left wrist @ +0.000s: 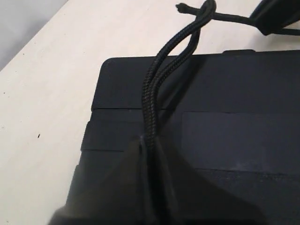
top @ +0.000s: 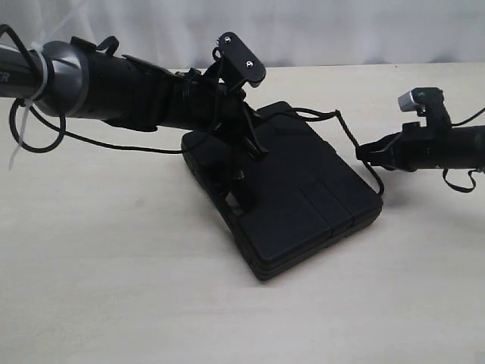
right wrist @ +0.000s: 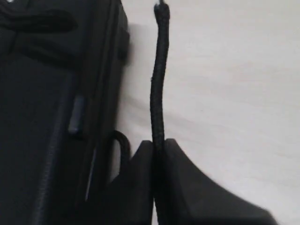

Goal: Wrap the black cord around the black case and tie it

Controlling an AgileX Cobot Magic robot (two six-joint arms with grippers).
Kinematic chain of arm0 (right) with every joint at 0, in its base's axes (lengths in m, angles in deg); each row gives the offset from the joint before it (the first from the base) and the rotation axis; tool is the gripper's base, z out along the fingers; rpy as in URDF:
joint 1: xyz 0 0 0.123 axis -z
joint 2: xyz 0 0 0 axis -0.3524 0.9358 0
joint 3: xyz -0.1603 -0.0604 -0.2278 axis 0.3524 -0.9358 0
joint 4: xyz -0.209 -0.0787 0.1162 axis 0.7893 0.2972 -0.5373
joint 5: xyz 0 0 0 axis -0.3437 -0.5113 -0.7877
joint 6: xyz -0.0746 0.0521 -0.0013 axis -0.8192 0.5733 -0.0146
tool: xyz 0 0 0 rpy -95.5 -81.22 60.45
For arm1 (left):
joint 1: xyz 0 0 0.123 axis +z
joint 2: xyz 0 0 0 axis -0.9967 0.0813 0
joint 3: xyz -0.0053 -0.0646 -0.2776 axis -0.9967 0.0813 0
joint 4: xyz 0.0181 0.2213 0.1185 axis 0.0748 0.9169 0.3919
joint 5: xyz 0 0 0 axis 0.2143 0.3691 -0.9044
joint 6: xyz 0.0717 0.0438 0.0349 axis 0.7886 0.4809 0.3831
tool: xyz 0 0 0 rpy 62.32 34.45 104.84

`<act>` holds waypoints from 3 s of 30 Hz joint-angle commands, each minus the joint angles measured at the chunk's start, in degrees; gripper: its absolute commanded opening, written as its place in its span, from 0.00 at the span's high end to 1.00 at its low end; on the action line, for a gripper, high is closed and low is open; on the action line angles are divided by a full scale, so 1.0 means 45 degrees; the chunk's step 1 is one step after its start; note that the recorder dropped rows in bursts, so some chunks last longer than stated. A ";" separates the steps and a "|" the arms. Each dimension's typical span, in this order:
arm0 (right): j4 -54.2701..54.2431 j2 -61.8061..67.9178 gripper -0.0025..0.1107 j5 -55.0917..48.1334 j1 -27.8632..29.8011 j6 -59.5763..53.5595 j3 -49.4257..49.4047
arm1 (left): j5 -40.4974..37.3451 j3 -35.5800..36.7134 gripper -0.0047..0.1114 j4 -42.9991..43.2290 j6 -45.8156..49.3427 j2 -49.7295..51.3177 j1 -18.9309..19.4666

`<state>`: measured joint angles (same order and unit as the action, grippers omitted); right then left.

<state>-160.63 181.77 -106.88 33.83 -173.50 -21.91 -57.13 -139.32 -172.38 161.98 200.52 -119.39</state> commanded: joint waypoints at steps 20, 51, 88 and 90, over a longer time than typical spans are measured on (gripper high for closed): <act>0.2806 -0.0980 0.94 -0.1002 0.0004 0.0611 -0.0759 | 0.0688 -0.0092 0.96 -0.0179 0.0688 -0.0123 0.0003; 0.1461 -0.1468 0.94 -0.1658 0.0004 0.0273 -0.0673 | -0.3201 -0.0444 0.96 0.0641 0.2294 -0.0152 0.0003; 0.2516 -0.1421 0.94 -0.1964 0.0004 0.0816 -0.0673 | -0.3592 -0.1184 0.96 0.4334 0.2294 -0.0199 -0.0090; 0.2516 -0.1421 0.94 -0.1964 0.0004 0.0816 -0.0673 | -0.3046 -0.1184 0.96 0.4592 0.2294 -0.0199 -0.0277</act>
<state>-149.60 175.61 -115.01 33.82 -169.76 -24.85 -71.99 -144.16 -154.18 170.50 200.16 -119.51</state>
